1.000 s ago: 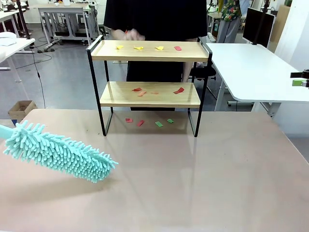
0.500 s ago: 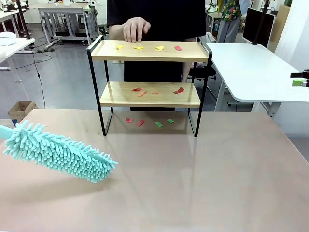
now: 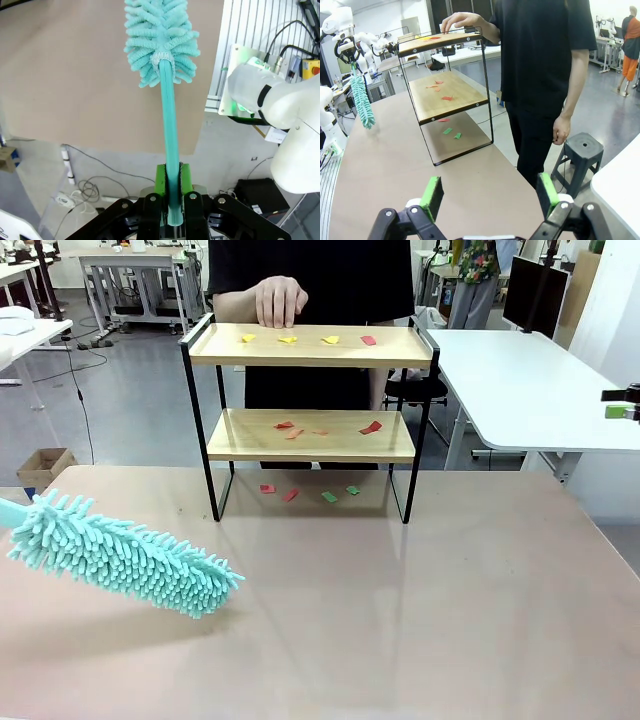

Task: Clean the shelf.
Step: Clean the specific section of the Shelf indicated by the human with the Duster.

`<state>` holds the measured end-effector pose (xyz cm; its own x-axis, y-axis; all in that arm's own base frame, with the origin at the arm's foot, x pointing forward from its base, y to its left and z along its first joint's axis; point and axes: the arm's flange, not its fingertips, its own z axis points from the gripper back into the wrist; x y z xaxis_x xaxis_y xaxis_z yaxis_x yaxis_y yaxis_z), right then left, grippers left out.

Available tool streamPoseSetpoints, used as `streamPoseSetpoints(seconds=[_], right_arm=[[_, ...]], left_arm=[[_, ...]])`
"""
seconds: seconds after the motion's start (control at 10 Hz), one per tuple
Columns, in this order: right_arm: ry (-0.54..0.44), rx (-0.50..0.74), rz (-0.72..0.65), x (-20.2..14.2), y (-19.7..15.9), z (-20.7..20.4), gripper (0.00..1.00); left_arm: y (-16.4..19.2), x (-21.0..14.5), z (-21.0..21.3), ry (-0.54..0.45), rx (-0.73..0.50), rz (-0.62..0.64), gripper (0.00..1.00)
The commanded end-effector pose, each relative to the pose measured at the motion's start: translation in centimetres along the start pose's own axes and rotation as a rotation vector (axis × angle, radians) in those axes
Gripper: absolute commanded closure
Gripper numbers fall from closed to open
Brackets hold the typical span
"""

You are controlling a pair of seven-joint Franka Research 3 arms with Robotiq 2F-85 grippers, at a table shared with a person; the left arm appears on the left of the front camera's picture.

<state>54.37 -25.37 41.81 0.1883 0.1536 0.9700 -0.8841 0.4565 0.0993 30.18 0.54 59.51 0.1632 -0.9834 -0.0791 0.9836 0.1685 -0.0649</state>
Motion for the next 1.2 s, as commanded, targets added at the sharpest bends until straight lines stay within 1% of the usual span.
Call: streamPoseSetpoints(seconds=[0.0, 0.6, 0.7, 0.8, 0.9, 1.1], right_arm=[[0.003, 0.004, 0.004, 0.3, 0.2, -0.1, 0.00], [0.003, 0.004, 0.004, 0.3, 0.2, -0.1, 0.00], [0.003, 0.004, 0.004, 0.3, 0.2, -0.1, 0.00], [0.003, 0.004, 0.004, 0.3, 0.2, -0.1, 0.00], [0.003, 0.004, 0.004, 0.3, 0.2, -0.1, 0.00], [0.003, 0.004, 0.004, 0.3, 0.2, -0.1, 0.00]], left_arm=[[-0.3, 0.0, -0.1, -0.011, 0.001, -0.002, 0.86], [0.0, 0.0, 0.0, 0.000, 0.000, 0.000, 0.86], [-0.5, -0.2, 1.6, -0.094, -0.015, 0.002, 0.86], [-1.5, 0.0, 3.2, -0.158, 0.001, 0.007, 0.86], [-2.1, 0.6, 5.1, -0.187, 0.008, 0.079, 0.86], [-3.4, 3.0, 10.3, -0.317, -0.023, 0.125, 0.86]])
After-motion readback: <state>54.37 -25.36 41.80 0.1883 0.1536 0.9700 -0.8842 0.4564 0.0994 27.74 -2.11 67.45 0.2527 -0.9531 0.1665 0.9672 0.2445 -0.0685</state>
